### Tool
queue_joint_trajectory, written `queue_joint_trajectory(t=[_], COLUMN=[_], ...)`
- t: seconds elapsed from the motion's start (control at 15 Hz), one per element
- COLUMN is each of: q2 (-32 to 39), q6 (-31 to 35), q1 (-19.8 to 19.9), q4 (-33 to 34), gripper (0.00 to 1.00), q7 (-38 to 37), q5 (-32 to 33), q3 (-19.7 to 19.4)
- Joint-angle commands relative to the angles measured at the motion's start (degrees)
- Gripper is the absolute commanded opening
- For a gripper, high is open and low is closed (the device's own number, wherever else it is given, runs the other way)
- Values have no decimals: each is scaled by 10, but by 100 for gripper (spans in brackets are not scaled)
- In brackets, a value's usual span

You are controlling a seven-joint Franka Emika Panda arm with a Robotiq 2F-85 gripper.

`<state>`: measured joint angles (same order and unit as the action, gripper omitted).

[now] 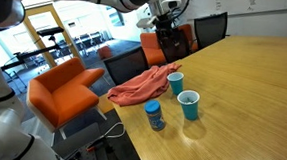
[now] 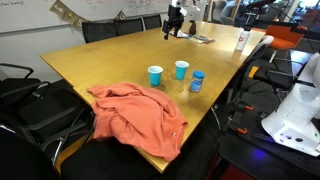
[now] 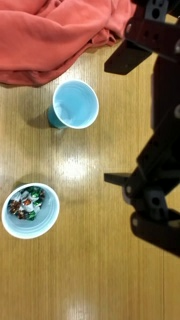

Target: Pour the contents of the left cup into the right cup

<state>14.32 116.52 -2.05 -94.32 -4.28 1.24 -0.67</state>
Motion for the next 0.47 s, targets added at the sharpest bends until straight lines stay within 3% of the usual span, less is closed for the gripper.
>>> queue_joint_trajectory(t=[0.0, 0.4], q2=[-94, -172], q6=[-19, -11], q1=[16, 26], q4=[-83, -173], gripper=[100, 100], q7=[21, 28], q5=[-1, 4], q3=[-3, -6])
